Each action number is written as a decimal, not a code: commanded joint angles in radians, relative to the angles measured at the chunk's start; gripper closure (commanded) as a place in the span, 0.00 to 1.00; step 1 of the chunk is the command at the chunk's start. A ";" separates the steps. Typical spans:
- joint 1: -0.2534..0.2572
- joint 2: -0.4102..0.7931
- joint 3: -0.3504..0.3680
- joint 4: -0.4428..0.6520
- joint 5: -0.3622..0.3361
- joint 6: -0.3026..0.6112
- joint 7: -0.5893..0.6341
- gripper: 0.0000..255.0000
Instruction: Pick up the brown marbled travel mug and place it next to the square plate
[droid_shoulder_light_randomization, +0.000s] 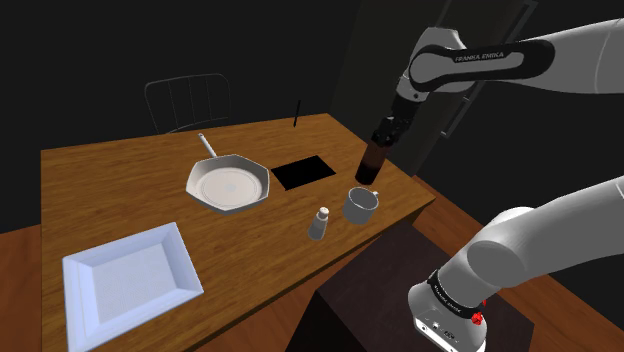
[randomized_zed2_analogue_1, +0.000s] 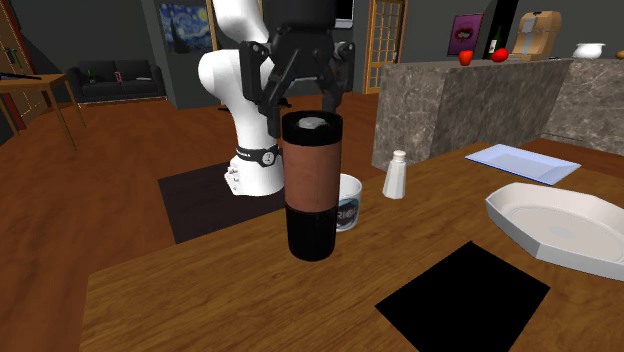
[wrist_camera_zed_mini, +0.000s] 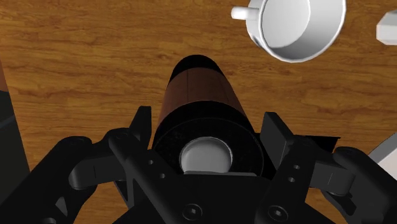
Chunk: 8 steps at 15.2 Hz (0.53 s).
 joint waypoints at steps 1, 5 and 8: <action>0.001 -0.006 0.002 0.022 0.001 -0.028 0.001 1.00; 0.001 -0.018 0.006 0.066 0.002 -0.084 0.002 1.00; 0.002 -0.025 0.008 0.101 0.002 -0.125 0.002 1.00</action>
